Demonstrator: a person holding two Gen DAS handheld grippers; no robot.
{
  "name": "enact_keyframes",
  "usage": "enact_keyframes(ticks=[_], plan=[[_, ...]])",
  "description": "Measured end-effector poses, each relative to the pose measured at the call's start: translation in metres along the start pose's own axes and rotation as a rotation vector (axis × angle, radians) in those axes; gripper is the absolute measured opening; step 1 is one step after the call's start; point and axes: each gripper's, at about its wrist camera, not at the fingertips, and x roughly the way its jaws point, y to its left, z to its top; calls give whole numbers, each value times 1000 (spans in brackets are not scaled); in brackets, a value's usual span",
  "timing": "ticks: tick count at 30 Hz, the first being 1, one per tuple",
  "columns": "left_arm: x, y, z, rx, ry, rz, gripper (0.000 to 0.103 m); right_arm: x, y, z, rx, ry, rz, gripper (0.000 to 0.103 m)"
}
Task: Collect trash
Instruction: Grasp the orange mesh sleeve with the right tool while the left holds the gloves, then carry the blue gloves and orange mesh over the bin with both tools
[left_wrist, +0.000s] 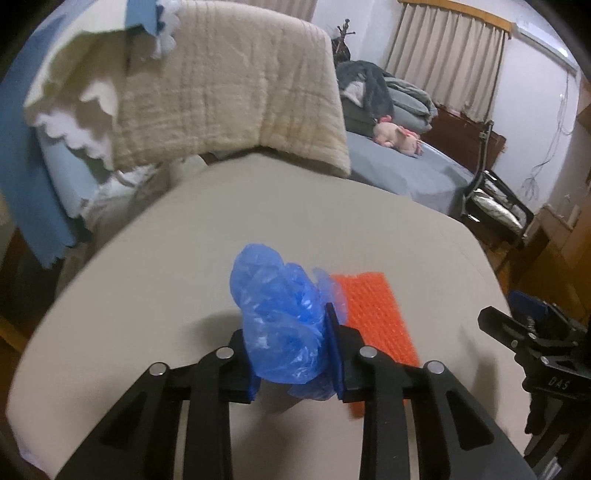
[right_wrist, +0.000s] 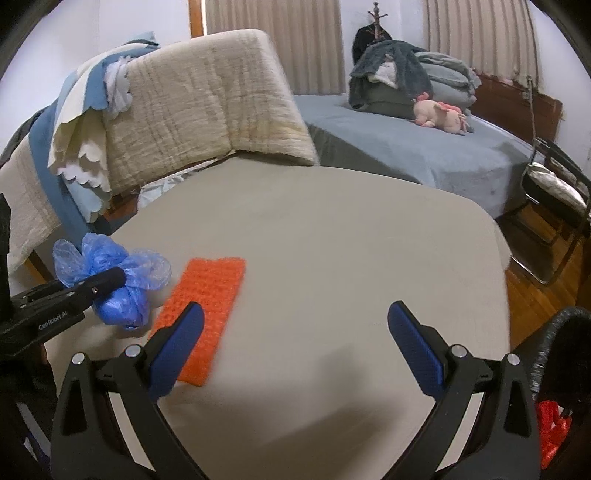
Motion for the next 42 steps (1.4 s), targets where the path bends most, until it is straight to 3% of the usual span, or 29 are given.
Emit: enact_keyframes(ticks=[11,13,20,23,24,27,42], plan=[[-12,23,-6,14,-5,71,29,38,45,-3,-45,61,31,96],[-14,26,-8,11,-5,75,29,44,49,-5,-52,79,34,85],[-14,32,-11,-2,-1,78,29,61,56,-16,-64,162,66,63],[-14,32,-12,-4,3,77,29,59,59,-16,-70,169,110,39],[-14,32,-12,-5,3,76,29,58,60,-16,-75,171,127,27],[-15,31,-11,-6,4,73,29,54,64,-14,-84,170,160,11],[-41,-20,4,49,-41,43,29,-12,28,16,-45,38,159,10]])
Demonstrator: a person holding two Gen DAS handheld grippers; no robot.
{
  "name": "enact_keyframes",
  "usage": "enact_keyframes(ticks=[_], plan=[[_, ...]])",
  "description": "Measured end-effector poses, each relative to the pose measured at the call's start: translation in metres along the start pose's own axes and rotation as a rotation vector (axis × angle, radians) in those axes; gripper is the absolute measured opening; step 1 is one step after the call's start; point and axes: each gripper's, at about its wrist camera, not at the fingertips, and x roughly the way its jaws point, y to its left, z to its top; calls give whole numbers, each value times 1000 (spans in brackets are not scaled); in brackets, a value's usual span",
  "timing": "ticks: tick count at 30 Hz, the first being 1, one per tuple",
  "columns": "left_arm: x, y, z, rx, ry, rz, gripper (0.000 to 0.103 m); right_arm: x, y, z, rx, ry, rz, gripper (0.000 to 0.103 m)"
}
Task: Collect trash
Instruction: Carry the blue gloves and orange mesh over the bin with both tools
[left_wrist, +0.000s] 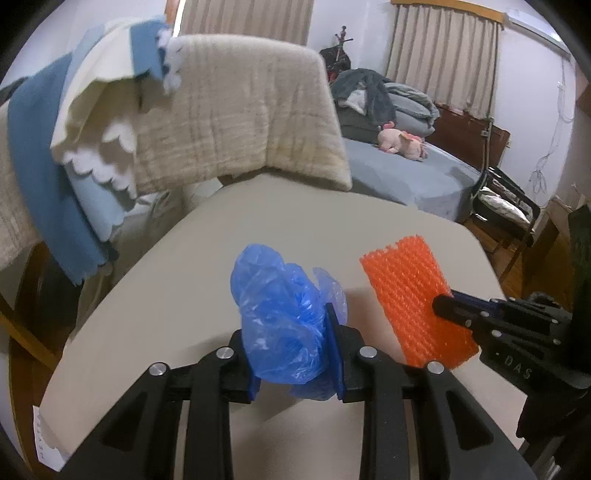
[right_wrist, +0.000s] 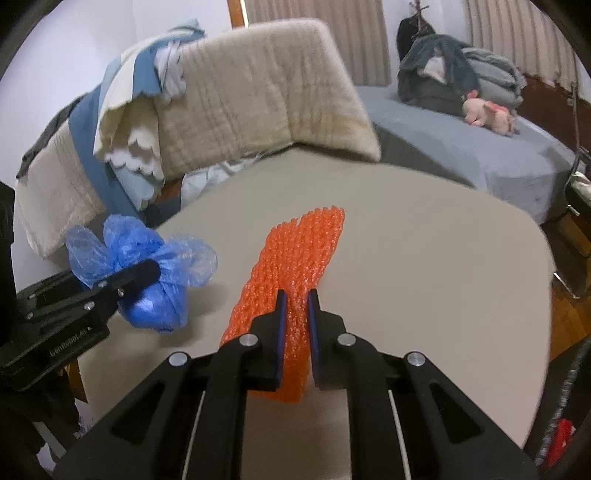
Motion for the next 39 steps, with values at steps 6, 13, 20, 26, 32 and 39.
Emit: enact_keyframes(ticks=[6,13,20,26,32,39], plan=[[-15,-34,13,40,-26,-34,29,-37,-19,10,24,-61,-19,10],[-36,-77,26,87,-62,-84,29,-86,-42,15,37,-128,-53,10],[-54,-119,34,137,-90,-140,29,-132,-65,12,49,-184,-87,10],[-63,-157,37,183,-105,-201,29,-165,-89,2,74,-214,-130,10],[-65,-197,35,232,-102,-262,29,-193,-117,-14,105,-228,-191,10],[-63,-237,28,267,-88,-335,29,-218,-147,-33,146,-232,-263,10]])
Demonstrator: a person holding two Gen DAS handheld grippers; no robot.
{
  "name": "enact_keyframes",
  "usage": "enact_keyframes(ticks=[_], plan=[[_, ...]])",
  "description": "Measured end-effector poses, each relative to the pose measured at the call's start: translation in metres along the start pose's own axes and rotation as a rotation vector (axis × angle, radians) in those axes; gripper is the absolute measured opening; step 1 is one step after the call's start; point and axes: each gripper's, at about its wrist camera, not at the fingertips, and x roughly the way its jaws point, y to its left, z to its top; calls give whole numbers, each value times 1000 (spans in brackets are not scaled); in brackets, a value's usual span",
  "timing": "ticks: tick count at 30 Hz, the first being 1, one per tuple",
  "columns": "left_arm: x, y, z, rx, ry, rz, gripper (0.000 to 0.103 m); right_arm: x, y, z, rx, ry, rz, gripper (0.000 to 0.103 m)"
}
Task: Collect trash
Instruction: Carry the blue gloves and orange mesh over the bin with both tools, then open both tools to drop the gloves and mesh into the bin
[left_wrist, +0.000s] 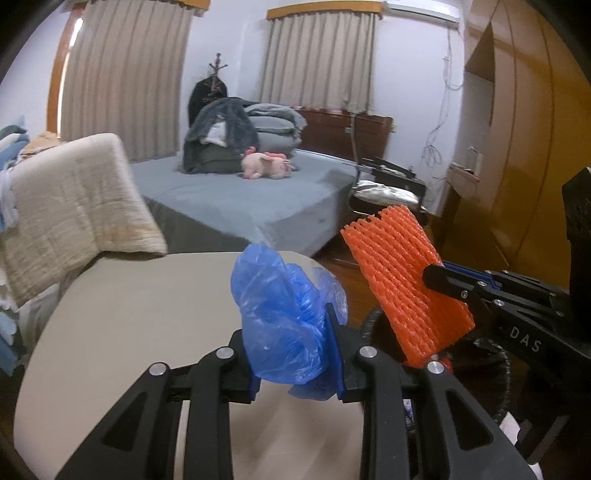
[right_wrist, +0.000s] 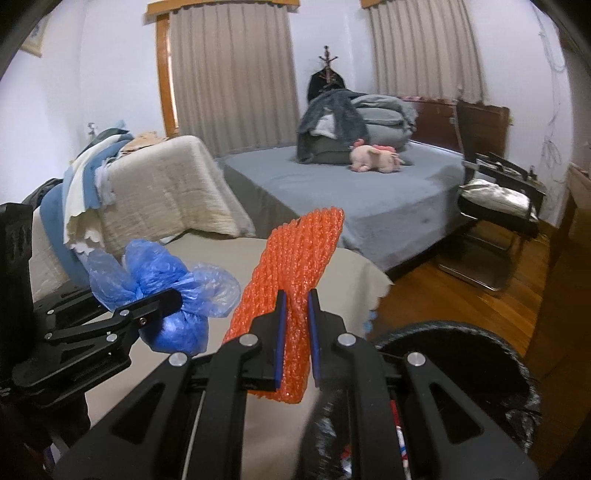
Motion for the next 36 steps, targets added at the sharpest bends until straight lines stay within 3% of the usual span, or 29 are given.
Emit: enact_keyframes(ticks=[20,36], plan=[[55,-98,-14,107,59,-199,29,-44,-115,-52,121,35,-261,10],[96,-160,-39,190,144,-281,29,-43,-161,-95,190,97,-334,10]])
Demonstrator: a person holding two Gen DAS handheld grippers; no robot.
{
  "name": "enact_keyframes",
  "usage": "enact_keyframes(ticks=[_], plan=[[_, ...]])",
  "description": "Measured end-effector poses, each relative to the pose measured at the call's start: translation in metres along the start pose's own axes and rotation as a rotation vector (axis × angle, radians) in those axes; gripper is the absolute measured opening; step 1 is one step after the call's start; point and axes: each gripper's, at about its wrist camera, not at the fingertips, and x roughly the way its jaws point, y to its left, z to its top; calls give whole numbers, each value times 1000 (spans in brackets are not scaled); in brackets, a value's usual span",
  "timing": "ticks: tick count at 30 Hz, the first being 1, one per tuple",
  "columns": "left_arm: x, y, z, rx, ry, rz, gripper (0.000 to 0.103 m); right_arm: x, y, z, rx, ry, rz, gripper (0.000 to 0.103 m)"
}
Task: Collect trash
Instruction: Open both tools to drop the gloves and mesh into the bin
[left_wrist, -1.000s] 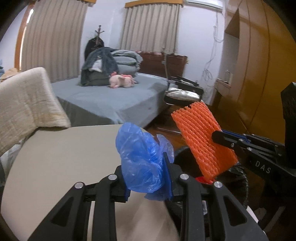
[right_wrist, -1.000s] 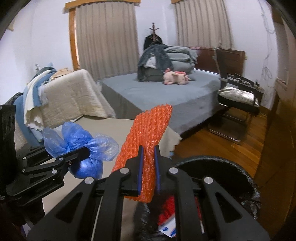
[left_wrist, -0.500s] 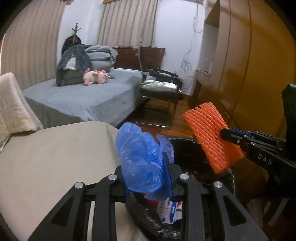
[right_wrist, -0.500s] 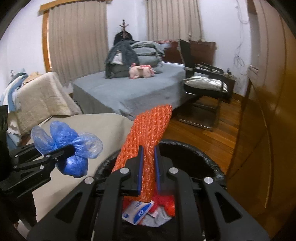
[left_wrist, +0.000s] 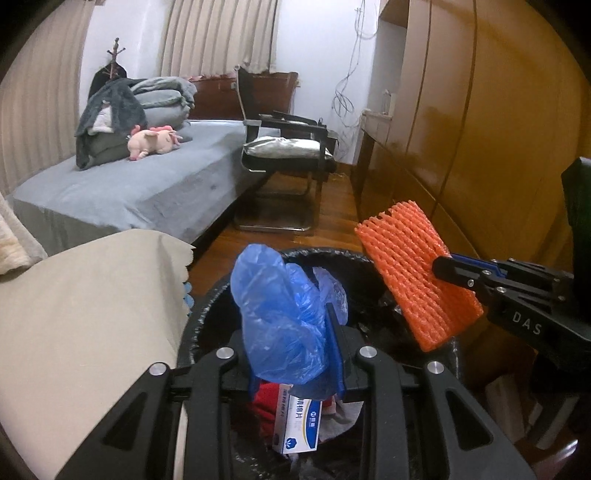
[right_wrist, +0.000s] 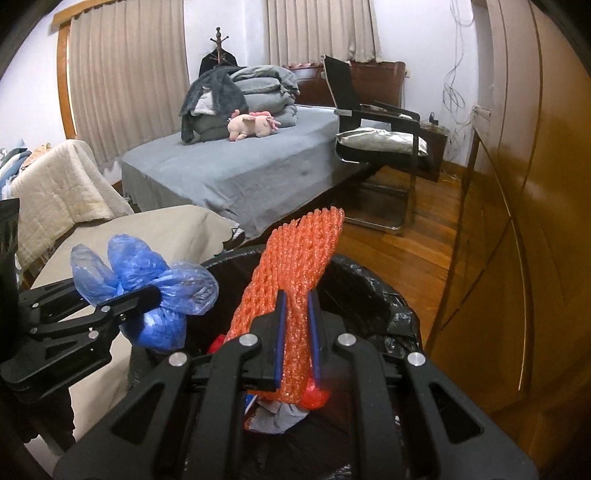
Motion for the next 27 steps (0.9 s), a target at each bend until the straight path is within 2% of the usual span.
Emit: enact_keyframes(ticks=[10,13,15,17,18,20,22,23,25,27], plan=[[24,-3,5,5,26,-2,29,8,-11,-6,12,19,-12,11],[27,-4,6,4,37,-14,30,13,-13,-7,19,29,-28,20],[30,-3,6,-2,44,-19,37,16,-14,-9,23,41,-35,23],[30,0,6,-10,43,-25,56,16,-16,-12,25,44,-42,39],[29,1,5,-13,40,-25,59,15,-17,-13,26,41,-47,48],[27,4,4,-15,36,-23,65,15,-19,-15,28,39,-57,55],[25,6,2,-14,31,-12,71,11,-21,-16,33,31,-69,70],[21,10,1,-14,26,-3,73,10,-22,-16,35,27,-72,73],[14,16,0,-18,21,14,80,4,-21,-16,39,19,-70,90],[5,24,0,-25,14,43,87,-2,-18,-15,44,14,-48,93]])
